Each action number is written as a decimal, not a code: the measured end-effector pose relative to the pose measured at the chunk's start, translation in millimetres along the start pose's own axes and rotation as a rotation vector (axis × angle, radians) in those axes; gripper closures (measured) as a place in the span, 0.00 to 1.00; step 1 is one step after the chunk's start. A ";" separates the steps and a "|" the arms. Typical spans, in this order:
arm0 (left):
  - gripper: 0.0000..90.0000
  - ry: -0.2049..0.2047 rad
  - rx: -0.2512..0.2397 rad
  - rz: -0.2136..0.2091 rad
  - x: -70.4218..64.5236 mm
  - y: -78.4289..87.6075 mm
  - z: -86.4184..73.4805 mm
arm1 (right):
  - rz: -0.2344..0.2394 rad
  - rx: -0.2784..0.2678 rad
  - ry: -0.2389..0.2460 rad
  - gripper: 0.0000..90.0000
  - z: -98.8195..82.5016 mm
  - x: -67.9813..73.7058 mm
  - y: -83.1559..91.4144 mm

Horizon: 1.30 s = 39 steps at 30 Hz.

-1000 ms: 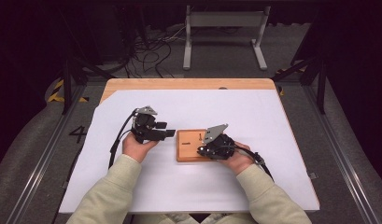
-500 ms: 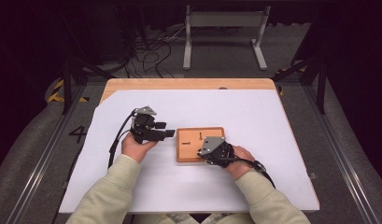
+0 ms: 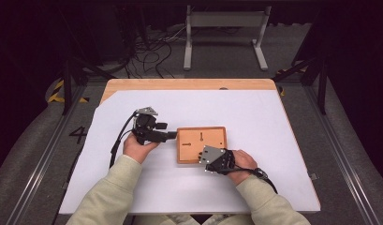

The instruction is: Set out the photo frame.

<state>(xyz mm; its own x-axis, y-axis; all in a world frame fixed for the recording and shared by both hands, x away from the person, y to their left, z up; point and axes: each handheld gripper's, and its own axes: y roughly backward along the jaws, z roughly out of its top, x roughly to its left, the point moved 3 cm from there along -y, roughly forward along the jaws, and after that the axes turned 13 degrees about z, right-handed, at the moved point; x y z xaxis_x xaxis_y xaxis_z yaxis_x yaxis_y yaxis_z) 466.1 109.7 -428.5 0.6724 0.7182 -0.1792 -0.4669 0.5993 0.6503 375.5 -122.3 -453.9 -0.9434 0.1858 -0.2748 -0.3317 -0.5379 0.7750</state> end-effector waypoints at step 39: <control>0.16 0.030 0.095 -0.121 -19.1 -55.9 2.7 | -0.151 -0.031 0.064 0.94 -5.4 22.5 -2.4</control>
<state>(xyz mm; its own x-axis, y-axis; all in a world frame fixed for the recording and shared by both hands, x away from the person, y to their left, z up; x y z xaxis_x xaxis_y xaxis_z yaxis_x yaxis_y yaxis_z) 480.9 61.5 -459.5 0.7024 0.6536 -0.2818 -0.3261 0.6474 0.6889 355.2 -121.2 -465.0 -0.8802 0.2144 -0.4235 -0.4687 -0.5333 0.7042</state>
